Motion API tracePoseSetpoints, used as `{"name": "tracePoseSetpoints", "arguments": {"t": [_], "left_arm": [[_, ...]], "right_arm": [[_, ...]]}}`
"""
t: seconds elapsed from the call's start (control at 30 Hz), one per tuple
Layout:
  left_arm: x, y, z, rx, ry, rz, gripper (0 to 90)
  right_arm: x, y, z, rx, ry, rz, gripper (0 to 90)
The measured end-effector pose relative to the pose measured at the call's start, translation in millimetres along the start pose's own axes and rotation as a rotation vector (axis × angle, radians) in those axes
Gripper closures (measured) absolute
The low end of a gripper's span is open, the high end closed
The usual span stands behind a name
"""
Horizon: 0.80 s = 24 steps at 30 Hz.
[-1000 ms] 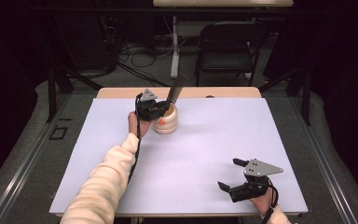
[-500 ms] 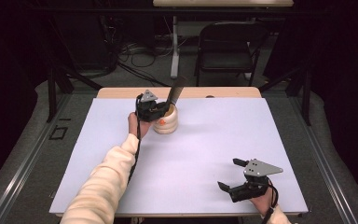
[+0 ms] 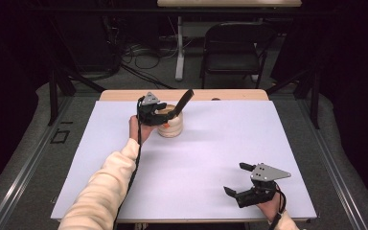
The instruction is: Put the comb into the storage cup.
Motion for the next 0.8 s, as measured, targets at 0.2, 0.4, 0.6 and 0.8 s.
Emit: {"name": "tracePoseSetpoints", "arguments": {"t": [0.2, 0.4, 0.6, 0.8], "left_arm": [[-3.4, -3.3, 9.2, 0.015, 0.007, 0.001, 34.0], [-7.5, -6.3, 19.0, 0.046, 0.02, -0.007, 25.9], [-11.0, -6.5, 28.4, 0.084, 0.024, -0.019, 17.1], [-14.1, -3.9, 37.4, 0.119, 0.027, -0.027, 13.7]], "right_arm": [[0.0, 0.1, -0.2, 0.002, 0.0, -0.002, 0.0], [-0.5, 0.3, -0.4, 0.003, 0.001, -0.002, 0.0], [-1.8, 1.0, -0.8, 0.004, 0.001, -0.003, 0.0], [-1.9, 1.1, -1.3, 0.006, -0.001, -0.002, 0.0]]}}
Point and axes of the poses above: each handheld gripper's, and its own axes: z roughly backward along the jaws, y roughly out of its underside, x roughly to its left, the point moved 3 cm from there along -z, roughly forward along the jaws, and after that the axes turned 12 degrees about y, right-handed, at the moved point
